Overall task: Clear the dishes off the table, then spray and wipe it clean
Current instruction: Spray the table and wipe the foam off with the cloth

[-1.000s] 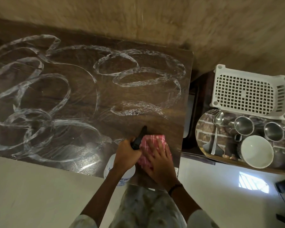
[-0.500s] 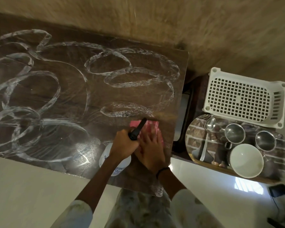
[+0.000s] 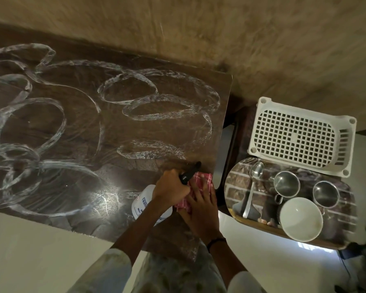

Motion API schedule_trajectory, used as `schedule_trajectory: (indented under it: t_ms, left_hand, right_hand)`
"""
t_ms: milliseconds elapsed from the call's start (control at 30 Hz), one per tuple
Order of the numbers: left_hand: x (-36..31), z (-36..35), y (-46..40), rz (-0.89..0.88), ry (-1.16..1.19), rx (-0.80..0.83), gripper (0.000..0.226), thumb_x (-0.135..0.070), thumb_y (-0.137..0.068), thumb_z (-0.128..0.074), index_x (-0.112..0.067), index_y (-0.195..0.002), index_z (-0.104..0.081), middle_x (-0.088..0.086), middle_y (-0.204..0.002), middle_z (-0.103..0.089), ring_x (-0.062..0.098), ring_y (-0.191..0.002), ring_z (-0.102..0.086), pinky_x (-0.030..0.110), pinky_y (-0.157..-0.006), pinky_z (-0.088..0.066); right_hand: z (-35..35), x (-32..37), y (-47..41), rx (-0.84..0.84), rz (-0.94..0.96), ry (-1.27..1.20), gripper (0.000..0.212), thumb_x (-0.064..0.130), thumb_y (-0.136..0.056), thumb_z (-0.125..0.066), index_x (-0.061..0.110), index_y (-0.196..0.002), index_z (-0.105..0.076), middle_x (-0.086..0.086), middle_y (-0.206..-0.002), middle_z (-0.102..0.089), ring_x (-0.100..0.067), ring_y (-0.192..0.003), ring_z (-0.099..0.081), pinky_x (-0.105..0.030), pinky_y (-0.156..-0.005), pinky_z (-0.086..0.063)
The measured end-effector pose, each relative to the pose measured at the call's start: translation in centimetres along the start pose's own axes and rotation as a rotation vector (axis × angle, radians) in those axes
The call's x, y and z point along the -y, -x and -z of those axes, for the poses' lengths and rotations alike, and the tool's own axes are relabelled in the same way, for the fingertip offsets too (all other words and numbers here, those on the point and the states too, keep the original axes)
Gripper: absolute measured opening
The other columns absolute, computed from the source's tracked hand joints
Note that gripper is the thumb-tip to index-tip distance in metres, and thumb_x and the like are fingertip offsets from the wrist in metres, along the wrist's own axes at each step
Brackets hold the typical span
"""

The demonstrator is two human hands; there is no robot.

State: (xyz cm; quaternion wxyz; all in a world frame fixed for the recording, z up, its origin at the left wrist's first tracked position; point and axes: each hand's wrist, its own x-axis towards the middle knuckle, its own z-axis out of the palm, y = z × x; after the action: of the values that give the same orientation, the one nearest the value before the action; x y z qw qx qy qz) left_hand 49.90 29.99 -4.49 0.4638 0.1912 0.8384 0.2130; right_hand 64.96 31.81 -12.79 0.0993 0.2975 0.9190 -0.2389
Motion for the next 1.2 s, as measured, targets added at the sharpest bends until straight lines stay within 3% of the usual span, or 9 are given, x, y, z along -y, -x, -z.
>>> schedule_trajectory:
  t_ms: [100,233,533,667,800,867,967,1100,1200]
  left_hand:
    - [0.2,0.0,-0.4,0.042,0.029,-0.043,0.005,-0.012,-0.073,-0.061,-0.012,-0.069,-0.059,0.004,-0.058,-0.057,0.022,-0.053,-0.054,0.032,-0.055,-0.045]
    - [0.8,0.4,-0.6,0.083,0.055,-0.113,0.010,-0.020,-0.074,-0.063,-0.010,-0.077,-0.063,0.008,-0.064,-0.064,0.026,-0.058,-0.061,0.034,-0.056,-0.050]
    - [2.0,2.7,-0.8,0.101,0.245,-0.218,0.013,-0.002,-0.077,-0.060,-0.013,-0.081,-0.066,0.014,-0.073,-0.065,0.018,-0.055,-0.053,0.026,-0.056,-0.039]
    - [2.6,3.6,-0.9,0.091,0.325,-0.287,0.013,-0.001,-0.076,-0.061,-0.011,-0.082,-0.067,0.014,-0.071,-0.064,0.018,-0.056,-0.053,0.025,-0.055,-0.039]
    - [2.3,4.5,-1.2,0.092,0.316,-0.267,0.008,-0.006,-0.077,-0.064,-0.005,-0.071,-0.059,0.009,-0.057,-0.054,0.016,-0.050,-0.046,0.026,-0.051,-0.035]
    - [2.1,4.9,-1.3,0.089,0.339,-0.250,0.004,-0.005,-0.078,-0.063,-0.002,-0.077,-0.062,0.014,-0.063,-0.059,0.018,-0.055,-0.051,0.025,-0.053,-0.038]
    - [1.7,5.7,-1.7,0.094,0.349,-0.244,0.013,-0.001,-0.078,-0.061,-0.010,-0.085,-0.067,0.018,-0.082,-0.068,0.027,-0.073,-0.062,0.026,-0.060,-0.043]
    - [1.5,7.0,-2.6,0.074,0.332,-0.225,0.016,-0.001,-0.078,-0.061,-0.012,-0.087,-0.068,0.018,-0.085,-0.069,0.029,-0.073,-0.063,0.026,-0.058,-0.042]
    - [1.5,7.8,-3.7,0.066,0.307,-0.210,0.015,-0.003,-0.078,-0.061,-0.012,-0.087,-0.068,0.018,-0.084,-0.069,0.031,-0.074,-0.063,0.027,-0.058,-0.043]
  right_hand:
    - [-0.1,0.0,-0.1,-0.024,-0.006,-0.020,0.062,0.057,-0.086,-0.047,0.034,-0.143,-0.035,0.001,-0.155,-0.029,-0.032,-0.144,-0.022,-0.058,-0.112,-0.024]
    - [0.3,0.0,-0.6,-0.067,-0.057,-0.047,0.067,0.059,-0.088,-0.041,0.036,-0.148,-0.022,-0.002,-0.155,-0.029,-0.032,-0.143,-0.020,-0.056,-0.113,-0.018]
    - [2.9,0.1,-8.2,-0.168,-0.238,-0.065,0.069,0.057,-0.083,-0.037,0.032,-0.147,-0.027,-0.006,-0.157,-0.021,-0.040,-0.144,-0.009,-0.060,-0.112,-0.012]
    - [3.3,1.3,-11.6,-0.142,-0.111,-0.015,0.068,0.058,-0.087,-0.034,0.034,-0.149,-0.020,-0.006,-0.159,-0.015,-0.041,-0.144,-0.005,-0.062,-0.113,-0.008]
    - [2.2,2.2,-9.9,-0.070,0.106,0.007,0.062,0.057,-0.094,-0.036,0.038,-0.149,-0.015,0.000,-0.160,-0.005,-0.036,-0.145,0.006,-0.055,-0.114,0.010]
    - [1.8,1.4,-7.8,-0.019,0.182,0.027,0.063,0.057,-0.093,-0.039,0.040,-0.149,-0.016,0.003,-0.160,-0.004,-0.033,-0.146,0.004,-0.056,-0.115,0.005]
    - [2.2,-0.6,-6.0,-0.060,0.107,0.063,0.064,0.058,-0.087,-0.042,0.035,-0.146,-0.030,-0.001,-0.156,-0.023,-0.031,-0.145,-0.010,-0.062,-0.113,-0.018]
    - [3.8,-1.2,-9.3,-0.148,-0.166,0.025,0.068,0.061,-0.084,-0.037,0.032,-0.145,-0.031,-0.005,-0.156,-0.025,-0.039,-0.143,-0.014,-0.060,-0.113,-0.018]
    - [4.9,0.5,-13.4,-0.179,-0.221,0.012,0.068,0.059,-0.085,-0.036,0.031,-0.147,-0.028,-0.007,-0.157,-0.022,-0.042,-0.143,-0.013,-0.062,-0.112,-0.016]
